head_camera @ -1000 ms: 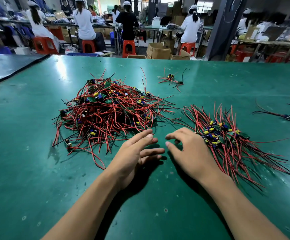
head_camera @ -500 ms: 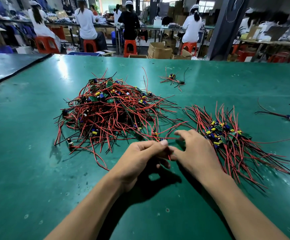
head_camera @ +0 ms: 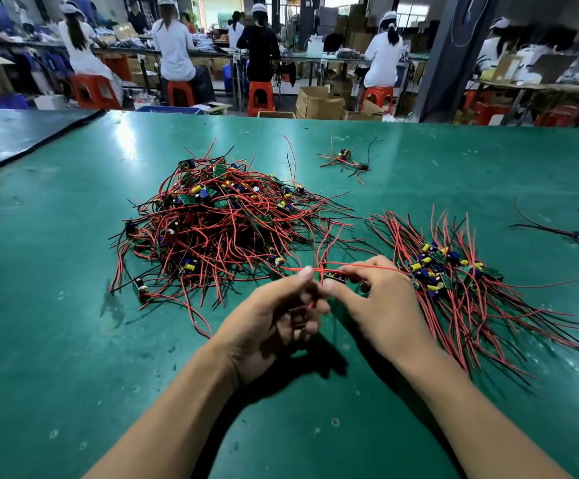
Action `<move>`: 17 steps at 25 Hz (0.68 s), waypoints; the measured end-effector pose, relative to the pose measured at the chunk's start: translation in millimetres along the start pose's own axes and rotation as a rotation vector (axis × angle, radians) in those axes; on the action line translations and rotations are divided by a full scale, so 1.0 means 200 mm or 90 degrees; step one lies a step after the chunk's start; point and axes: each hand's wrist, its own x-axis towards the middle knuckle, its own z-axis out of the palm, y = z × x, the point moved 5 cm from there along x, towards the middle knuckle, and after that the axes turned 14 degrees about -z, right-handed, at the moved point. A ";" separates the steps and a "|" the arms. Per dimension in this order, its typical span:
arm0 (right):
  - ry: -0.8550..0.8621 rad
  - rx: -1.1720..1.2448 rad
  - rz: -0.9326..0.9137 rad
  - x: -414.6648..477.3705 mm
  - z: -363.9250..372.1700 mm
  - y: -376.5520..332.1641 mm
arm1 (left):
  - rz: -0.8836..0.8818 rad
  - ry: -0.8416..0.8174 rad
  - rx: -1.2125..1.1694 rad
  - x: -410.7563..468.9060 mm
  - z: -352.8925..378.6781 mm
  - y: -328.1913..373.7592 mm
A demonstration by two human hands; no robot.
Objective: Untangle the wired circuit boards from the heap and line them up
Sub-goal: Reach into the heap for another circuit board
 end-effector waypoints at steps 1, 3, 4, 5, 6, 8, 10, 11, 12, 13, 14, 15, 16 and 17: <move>0.012 0.015 0.000 0.00 0.00 0.01 | 0.035 0.014 -0.029 0.00 -0.02 0.02; 0.027 0.049 0.022 0.00 -0.01 0.02 | 0.110 0.062 -0.060 -0.02 -0.06 0.06; 0.040 0.073 0.037 0.00 -0.01 0.03 | 0.138 0.095 -0.066 -0.02 -0.07 0.07; 0.059 0.099 0.044 0.00 -0.02 0.03 | 0.160 0.127 -0.073 -0.02 -0.09 0.08; 0.081 0.121 0.044 0.00 -0.03 0.03 | 0.176 0.155 -0.082 -0.02 -0.10 0.09; 0.136 0.186 0.050 0.01 -0.05 0.03 | 0.194 0.189 -0.099 -0.03 -0.12 0.09; 0.200 0.314 0.080 0.02 -0.07 0.04 | 0.201 0.214 -0.106 -0.03 -0.12 0.09; 0.233 0.394 0.098 0.03 -0.07 0.05 | 0.203 0.223 -0.114 -0.03 -0.13 0.08; 0.262 0.482 0.114 0.04 -0.08 0.05 | 0.204 0.232 -0.128 -0.03 -0.13 0.08; 0.282 0.581 0.129 0.05 -0.08 0.05 | 0.206 0.242 -0.141 -0.03 -0.13 0.08; 0.292 0.685 0.146 0.06 -0.08 0.05 | 0.210 0.252 -0.148 -0.03 -0.14 0.08; 0.292 0.786 0.171 0.07 -0.08 0.04 | 0.211 0.259 -0.150 -0.03 -0.14 0.08; 0.281 0.870 0.197 0.07 -0.08 0.03 | 0.209 0.263 -0.150 -0.02 -0.15 0.08; 0.262 0.938 0.221 0.07 -0.08 0.03 | 0.206 0.264 -0.149 -0.02 -0.15 0.08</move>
